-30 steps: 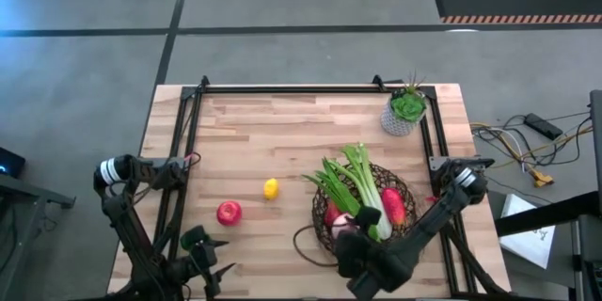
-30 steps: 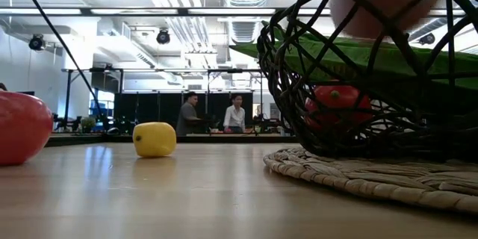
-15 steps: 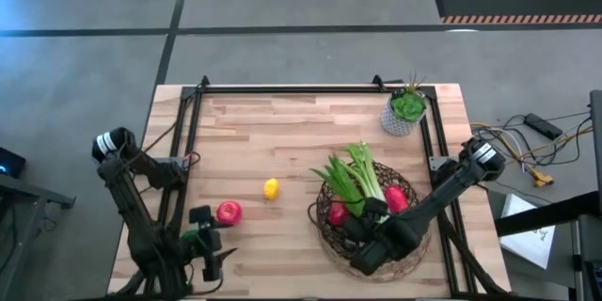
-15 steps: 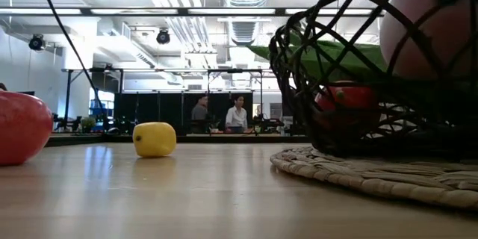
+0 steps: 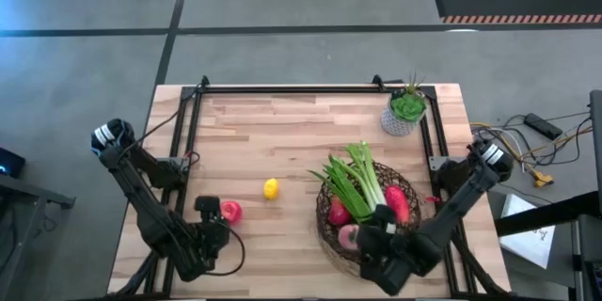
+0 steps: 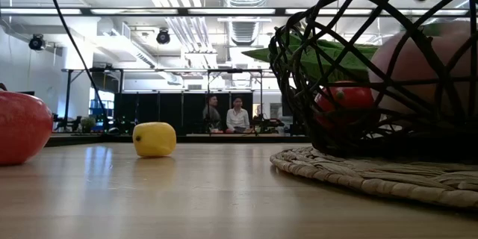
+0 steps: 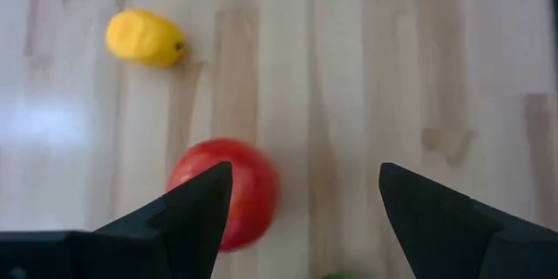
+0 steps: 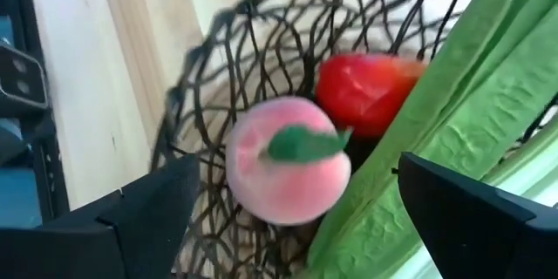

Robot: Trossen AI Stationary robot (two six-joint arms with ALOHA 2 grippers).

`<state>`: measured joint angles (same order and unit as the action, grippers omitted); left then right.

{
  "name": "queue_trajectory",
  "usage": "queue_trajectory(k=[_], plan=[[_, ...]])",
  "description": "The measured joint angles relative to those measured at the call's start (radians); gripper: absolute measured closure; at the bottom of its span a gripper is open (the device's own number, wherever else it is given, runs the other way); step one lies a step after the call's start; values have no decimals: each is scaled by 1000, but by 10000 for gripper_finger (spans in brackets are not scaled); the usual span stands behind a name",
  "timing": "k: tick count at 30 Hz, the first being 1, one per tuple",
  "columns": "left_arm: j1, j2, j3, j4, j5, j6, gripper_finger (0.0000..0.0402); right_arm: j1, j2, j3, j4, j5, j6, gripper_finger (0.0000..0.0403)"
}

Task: Build produce basket
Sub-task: Put the red apple into the wire basket

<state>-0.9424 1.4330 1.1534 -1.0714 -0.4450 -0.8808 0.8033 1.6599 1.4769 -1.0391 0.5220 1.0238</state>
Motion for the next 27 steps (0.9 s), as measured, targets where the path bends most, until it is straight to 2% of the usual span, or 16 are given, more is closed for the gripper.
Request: queue_trajectory(k=[4, 9, 15, 20, 23, 27], plan=[[5, -9, -13, -72, -45, -61, 128, 58, 6, 0, 2, 124, 49, 30], [42, -23, -139, -89, -52, -242, 112, 107, 21, 0, 10, 255, 90, 30], [104, -57, -283, -20, 23, -291, 58, 118, 44, 0, 31, 264, 94, 30], [125, -96, -341, 41, 28, -286, 45, 117, 60, 0, 33, 264, 103, 30], [124, -125, -359, 59, 1, -257, 45, 117, 63, 0, 35, 264, 103, 30], [126, -142, -385, 69, -94, -128, 45, 117, 63, 0, 44, 265, 102, 30]])
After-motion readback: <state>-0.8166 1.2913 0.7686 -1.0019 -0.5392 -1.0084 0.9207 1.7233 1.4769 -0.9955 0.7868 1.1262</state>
